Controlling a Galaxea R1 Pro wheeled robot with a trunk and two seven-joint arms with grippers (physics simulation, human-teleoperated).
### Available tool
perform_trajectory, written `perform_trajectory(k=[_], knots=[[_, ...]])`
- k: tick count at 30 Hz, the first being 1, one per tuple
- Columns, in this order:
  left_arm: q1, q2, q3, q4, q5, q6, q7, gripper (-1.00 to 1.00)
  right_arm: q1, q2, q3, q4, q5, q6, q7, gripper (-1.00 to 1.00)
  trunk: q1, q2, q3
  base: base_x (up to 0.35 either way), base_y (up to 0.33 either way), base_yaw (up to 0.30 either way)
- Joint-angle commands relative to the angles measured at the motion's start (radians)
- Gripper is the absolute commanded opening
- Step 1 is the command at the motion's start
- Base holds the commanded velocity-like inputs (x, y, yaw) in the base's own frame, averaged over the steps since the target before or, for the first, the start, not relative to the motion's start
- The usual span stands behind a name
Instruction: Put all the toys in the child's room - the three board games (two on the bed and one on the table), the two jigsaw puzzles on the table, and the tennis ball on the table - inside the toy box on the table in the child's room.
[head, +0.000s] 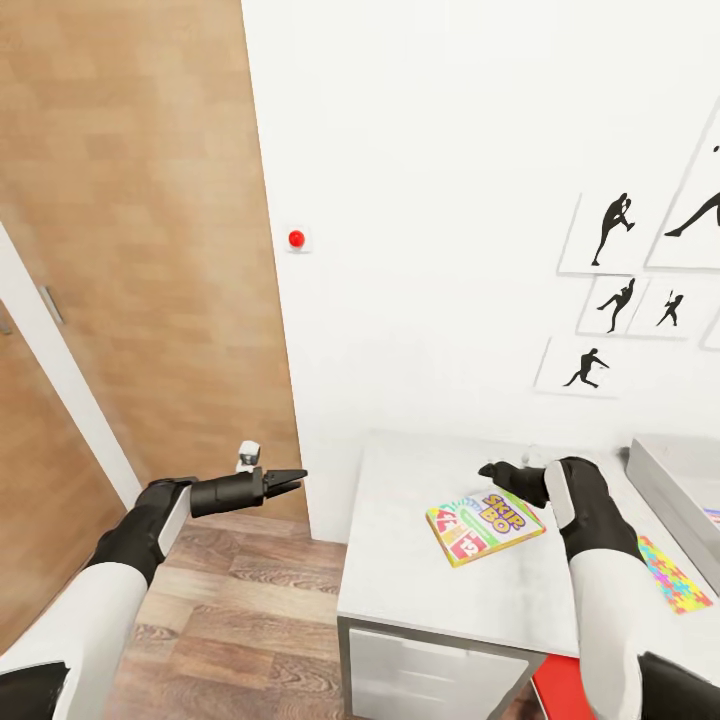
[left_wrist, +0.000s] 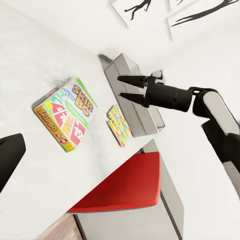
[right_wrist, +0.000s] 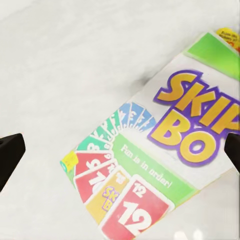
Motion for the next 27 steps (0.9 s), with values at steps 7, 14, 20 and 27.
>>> perform_trajectory(k=[7,14,20,27], knots=[[-0.001,0.001,0.000,0.000,0.002,0.009,-0.002,1.00,-0.010,-0.018,-0.009,0.098,-0.011,-0.090,-0.014,1.00,0.001,-0.002,-0.002,0.000,0.000,0.000],[-0.001,0.003,0.020,0.000,0.001,0.009,-0.002,1.00,-0.010,-0.024,-0.012,0.110,-0.015,-0.120,-0.015,1.00,0.001,-0.002,-0.002,0.000,0.000,0.000],[-0.001,0.003,0.038,0.000,0.001,0.009,-0.002,1.00,-0.010,-0.027,-0.012,0.111,-0.010,-0.132,-0.018,1.00,0.001,-0.002,-0.002,0.034,0.000,0.000],[-0.001,0.003,0.040,0.000,0.001,0.009,-0.002,1.00,-0.011,-0.030,-0.013,0.110,-0.011,-0.133,-0.058,1.00,0.001,-0.002,-0.002,0.130,0.000,0.000]])
